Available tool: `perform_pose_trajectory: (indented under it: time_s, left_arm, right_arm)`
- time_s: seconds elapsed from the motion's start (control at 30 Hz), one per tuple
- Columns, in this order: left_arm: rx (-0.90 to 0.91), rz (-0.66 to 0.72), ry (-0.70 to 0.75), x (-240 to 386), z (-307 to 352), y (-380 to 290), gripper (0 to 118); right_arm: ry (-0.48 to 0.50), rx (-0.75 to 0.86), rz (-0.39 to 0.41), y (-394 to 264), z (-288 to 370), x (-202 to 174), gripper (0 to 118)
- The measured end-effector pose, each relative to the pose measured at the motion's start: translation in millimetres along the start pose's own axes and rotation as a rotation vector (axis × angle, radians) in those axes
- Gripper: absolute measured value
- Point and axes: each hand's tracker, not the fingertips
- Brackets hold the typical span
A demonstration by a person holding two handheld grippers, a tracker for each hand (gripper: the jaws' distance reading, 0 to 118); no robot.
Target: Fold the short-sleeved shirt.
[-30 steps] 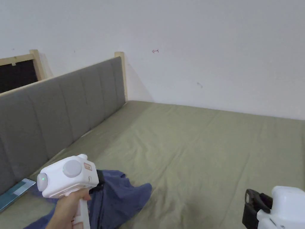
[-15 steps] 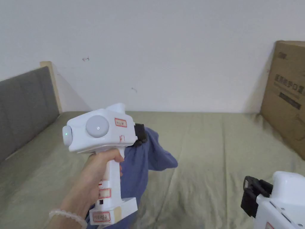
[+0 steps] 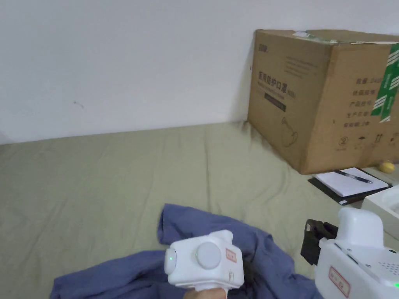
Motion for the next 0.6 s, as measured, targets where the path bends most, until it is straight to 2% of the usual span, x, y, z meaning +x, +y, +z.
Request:
perform_pose_trajectory:
  time_s: [0.1, 0.2, 0.23, 0.27, 0.3, 0.33, 0.37, 0.43, 0.53, 0.57, 0.6]
  left_arm:
    - [-0.046, -0.076, 0.113, 1.8, -28.5, -19.9, 1]
    - [-0.018, -0.069, 0.093, 2.4, -20.9, -12.0, 3]
    - [-0.018, -0.060, 0.074, -4.3, -23.6, -0.7, 11]
    - [-0.013, -0.059, 0.073, -6.4, -19.0, 3.3, 31]
    - [-0.007, -0.061, 0.083, -7.6, -12.9, 6.4, 62]
    - [0.007, -0.073, 0.102, -9.2, -6.7, 7.8, 103]
    - [0.048, -0.100, 0.129, -12.2, 5.6, 5.8, 118]
    - [0.147, -0.136, 0.164, -20.7, 33.5, 7.2, 117]
    - [0.186, -0.122, 0.204, -37.4, 76.2, 5.5, 114]
    - [0.211, -0.108, 0.203, -47.1, 90.2, 4.8, 107]
    - [0.252, -0.096, 0.205, -57.7, 105.6, 2.5, 88]
  right_arm:
    - [-0.015, -0.025, 0.011, -15.6, -18.2, 11.4, 0]
    - [-0.016, -0.051, 0.006, -10.8, -10.1, 6.5, 0]
    - [-0.011, -0.057, 0.004, -11.2, -10.7, 5.8, 0]
    - [-0.006, -0.064, 0.005, -11.8, -12.2, 3.9, 0]
    - [-0.002, -0.069, 0.010, -12.3, -13.6, 1.6, 0]
    - [0.003, -0.071, 0.016, -13.3, -12.7, -2.2, 0]
    - [0.011, -0.074, 0.024, -13.6, -12.8, -5.5, 0]
    - [0.030, -0.078, 0.037, -14.1, -13.5, -12.2, 0]
    - [0.060, -0.086, 0.058, -16.3, -16.2, -24.9, 0]
    - [0.073, -0.088, 0.065, -17.4, -16.5, -29.4, 0]
    - [0.085, -0.091, 0.073, -18.4, -14.8, -35.1, 0]
